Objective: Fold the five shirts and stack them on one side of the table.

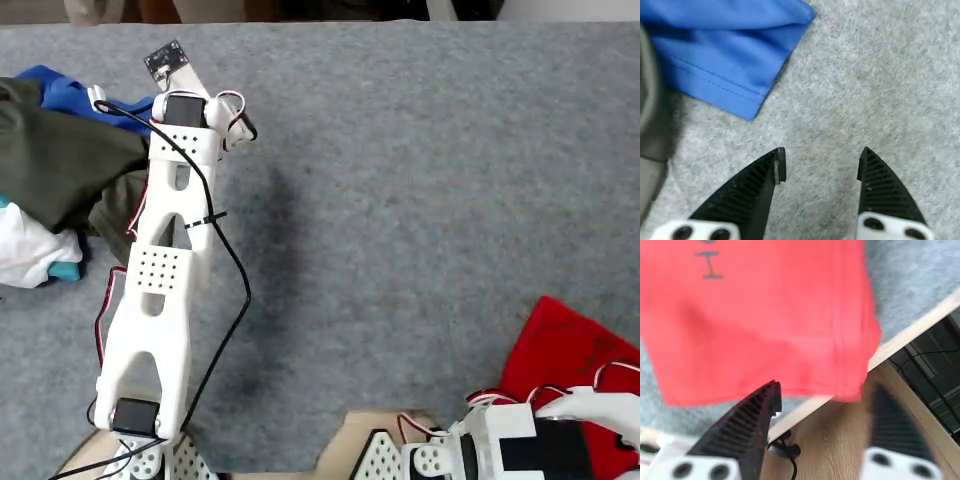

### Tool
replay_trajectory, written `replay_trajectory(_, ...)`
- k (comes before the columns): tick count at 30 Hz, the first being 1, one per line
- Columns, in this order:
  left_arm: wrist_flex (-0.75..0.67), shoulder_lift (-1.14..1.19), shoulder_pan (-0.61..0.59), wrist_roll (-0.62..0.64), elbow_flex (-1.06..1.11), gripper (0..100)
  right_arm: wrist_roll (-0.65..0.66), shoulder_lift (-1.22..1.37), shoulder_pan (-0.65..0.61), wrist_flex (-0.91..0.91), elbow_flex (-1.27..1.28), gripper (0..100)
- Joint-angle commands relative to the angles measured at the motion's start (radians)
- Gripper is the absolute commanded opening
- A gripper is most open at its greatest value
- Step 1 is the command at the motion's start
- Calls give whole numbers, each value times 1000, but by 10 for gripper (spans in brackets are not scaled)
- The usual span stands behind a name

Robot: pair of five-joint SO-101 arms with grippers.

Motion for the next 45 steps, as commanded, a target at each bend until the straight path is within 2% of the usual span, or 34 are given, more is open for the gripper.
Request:
replay_trajectory(1, 46, -42, -18, -34, -41, 243, 12, -47, 19, 61, -120, 408)
replay_trajectory(5, 120, -128, -54, -140, -26, 242, 9, -39, 1, 192, -209, 327)
replay_trajectory(11, 120, -239, -201, -334, 106, 150, -75, -39, -139, 275, -223, 51)
replay_trajectory(13, 120, -294, -264, -379, 181, 140, -117, -45, -206, 304, -223, 3)
replay_trajectory(18, 120, -493, -436, -434, 404, 181, -276, -47, -344, 308, -225, 29)
replay_trajectory(24, 101, -601, -626, -459, 496, 283, -311, -47, -374, 310, -226, 29)
replay_trajectory(28, -37, -533, -671, -509, 506, 292, -318, -47, -426, 310, -226, 29)
replay_trajectory(34, -224, -337, -654, -509, 497, 289, -477, -47, -532, 310, -229, 27)
replay_trajectory(39, -302, -245, -651, -506, 465, 159, -537, -47, -555, 310, -229, 27)
replay_trajectory(43, -247, -248, -647, -505, 379, 36, -540, -47, -547, 310, -229, 27)
replay_trajectory(45, -201, -260, -637, -503, 287, 20, -559, -47, -547, 310, -229, 27)
